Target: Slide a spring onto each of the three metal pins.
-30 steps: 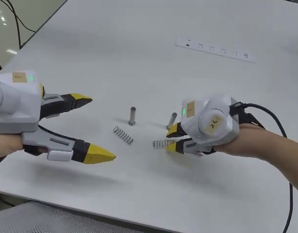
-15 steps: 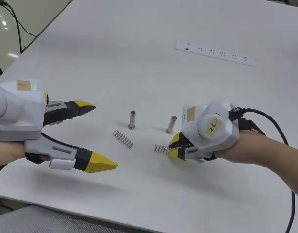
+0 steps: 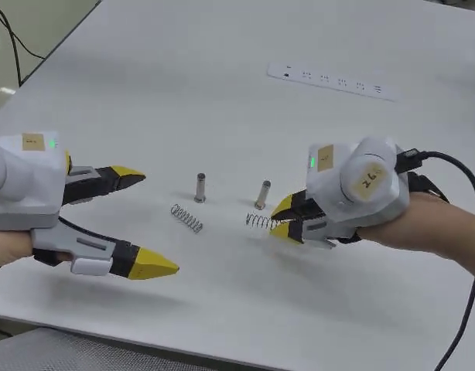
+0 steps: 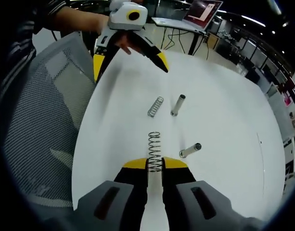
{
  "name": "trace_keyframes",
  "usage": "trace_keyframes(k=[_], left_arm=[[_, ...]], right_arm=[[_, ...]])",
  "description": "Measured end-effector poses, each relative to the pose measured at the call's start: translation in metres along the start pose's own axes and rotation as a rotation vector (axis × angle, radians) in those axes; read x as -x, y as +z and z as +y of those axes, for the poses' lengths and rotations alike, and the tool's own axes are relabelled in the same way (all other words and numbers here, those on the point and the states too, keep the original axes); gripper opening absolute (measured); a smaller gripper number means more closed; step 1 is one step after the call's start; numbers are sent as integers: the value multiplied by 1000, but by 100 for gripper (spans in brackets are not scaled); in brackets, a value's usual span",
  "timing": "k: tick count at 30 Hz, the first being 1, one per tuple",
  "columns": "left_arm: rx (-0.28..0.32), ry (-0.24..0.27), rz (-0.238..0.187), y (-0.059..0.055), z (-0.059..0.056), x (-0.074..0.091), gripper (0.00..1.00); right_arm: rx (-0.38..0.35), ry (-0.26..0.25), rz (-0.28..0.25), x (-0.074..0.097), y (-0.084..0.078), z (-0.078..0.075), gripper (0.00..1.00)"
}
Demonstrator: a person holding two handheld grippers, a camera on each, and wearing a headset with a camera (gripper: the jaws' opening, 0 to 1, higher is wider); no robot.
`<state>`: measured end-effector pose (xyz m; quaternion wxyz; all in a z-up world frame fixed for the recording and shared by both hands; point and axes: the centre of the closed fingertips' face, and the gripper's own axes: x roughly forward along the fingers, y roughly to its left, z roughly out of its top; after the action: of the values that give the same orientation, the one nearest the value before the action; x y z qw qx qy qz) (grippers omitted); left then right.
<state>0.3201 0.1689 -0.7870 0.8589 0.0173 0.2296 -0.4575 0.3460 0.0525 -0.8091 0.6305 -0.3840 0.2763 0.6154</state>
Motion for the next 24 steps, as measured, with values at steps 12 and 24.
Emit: trace_keyframes(k=[12,24], left_arm=[[-24,-101,17,6,-20,-15,84],[-80,-212,21,23,-44,-45,70]], right_arm=[[-5,16,4,14,1,17,7],[-5,11,2,18,5,21,7]])
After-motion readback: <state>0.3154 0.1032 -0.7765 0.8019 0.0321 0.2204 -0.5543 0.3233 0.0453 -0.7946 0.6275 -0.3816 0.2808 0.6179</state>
